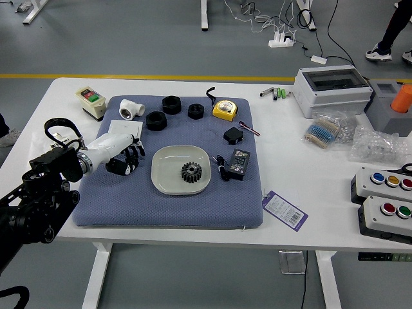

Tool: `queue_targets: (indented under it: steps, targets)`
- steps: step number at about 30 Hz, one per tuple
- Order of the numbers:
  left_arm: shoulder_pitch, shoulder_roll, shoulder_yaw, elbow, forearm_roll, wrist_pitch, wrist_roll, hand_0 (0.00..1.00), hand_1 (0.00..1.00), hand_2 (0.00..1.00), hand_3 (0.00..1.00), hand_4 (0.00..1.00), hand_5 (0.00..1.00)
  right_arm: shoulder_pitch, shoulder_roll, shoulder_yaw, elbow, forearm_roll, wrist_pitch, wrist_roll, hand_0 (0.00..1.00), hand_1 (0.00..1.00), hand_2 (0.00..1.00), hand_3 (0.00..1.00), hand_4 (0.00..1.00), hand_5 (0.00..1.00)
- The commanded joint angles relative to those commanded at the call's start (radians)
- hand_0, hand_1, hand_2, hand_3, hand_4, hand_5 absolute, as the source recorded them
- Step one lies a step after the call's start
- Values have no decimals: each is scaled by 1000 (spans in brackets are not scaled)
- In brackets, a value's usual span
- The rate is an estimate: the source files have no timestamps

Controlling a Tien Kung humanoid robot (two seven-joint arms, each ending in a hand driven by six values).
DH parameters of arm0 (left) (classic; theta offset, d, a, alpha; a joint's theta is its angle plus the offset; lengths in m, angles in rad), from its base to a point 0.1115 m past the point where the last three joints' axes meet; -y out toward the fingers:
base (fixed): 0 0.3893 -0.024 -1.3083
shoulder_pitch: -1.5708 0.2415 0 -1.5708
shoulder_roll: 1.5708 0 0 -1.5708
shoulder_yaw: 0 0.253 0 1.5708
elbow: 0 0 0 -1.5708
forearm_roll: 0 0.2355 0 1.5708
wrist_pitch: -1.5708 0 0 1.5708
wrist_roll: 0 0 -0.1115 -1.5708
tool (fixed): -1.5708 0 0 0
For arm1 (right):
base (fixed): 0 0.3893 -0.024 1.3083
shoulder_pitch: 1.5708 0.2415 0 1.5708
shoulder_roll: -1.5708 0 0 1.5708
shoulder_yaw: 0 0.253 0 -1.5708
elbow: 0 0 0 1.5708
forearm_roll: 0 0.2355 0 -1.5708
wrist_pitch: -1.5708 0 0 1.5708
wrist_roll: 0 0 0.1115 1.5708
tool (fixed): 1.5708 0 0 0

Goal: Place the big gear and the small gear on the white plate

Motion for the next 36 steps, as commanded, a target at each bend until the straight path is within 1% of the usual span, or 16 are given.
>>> queue_targets:
  steps: [4, 5, 10, 11, 16, 17, 22, 23, 28, 29, 36]
  targets:
    - [0, 1, -2, 6, 0, -2, -1, 535, 544, 576, 578, 648, 2, 0, 0, 0, 0, 0, 0, 0, 700, 718, 767, 577, 799, 648]
    - [0, 1, -2, 8, 0, -2, -2, 417, 489, 540, 574, 491, 2, 0, 0, 0, 0, 0, 0, 0, 699, 718, 767, 577, 797, 646]
    - [1, 1, -4, 12, 0, -5, -3, 417, 489, 540, 574, 491, 2, 1, 0, 0, 0, -1, 1, 0, 699, 718, 767, 577, 797, 646]
    - [1, 1, -5, 12, 0, -6, -2, 301, 425, 484, 543, 168, 2, 1, -1, 1, 0, -1, 1, 0, 699, 718, 767, 577, 797, 646]
    - [1, 3, -6, 17, 0, -14, 3, 301, 425, 484, 543, 168, 2, 2, 0, 2, -1, 0, 1, 1, 699, 718, 767, 577, 797, 646]
    - [0, 4, -6, 19, 0, -16, 4, 283, 375, 433, 514, 46, 2, 2, 0, 3, -1, -1, 1, 1, 699, 718, 767, 577, 797, 646]
    - [1, 6, -8, 21, 0, -20, 7, 283, 375, 433, 514, 46, 2, 2, 0, 3, -1, -1, 1, 0, 699, 718, 767, 577, 797, 646]
    - [2, 7, -8, 20, 0, -21, 7, 289, 346, 408, 502, 55, 2, 2, 0, 3, -1, -2, 1, 0, 699, 719, 767, 577, 797, 647]
    - [3, 8, -5, 16, 0, -24, 7, 289, 346, 408, 502, 55, 2, 2, 0, 4, -1, -3, 1, 0, 699, 719, 767, 577, 797, 647]
    - [3, 9, -5, 14, 0, -24, 7, 281, 326, 389, 488, 2, 2, 1, 0, 3, -1, -3, 1, 0, 699, 718, 767, 578, 797, 645]
    - [5, 14, 0, -16, 0, -26, 9, 278, 325, 386, 482, 2, 2, -1, 2, 1, -1, -1, 1, 0, 699, 718, 767, 577, 797, 644]
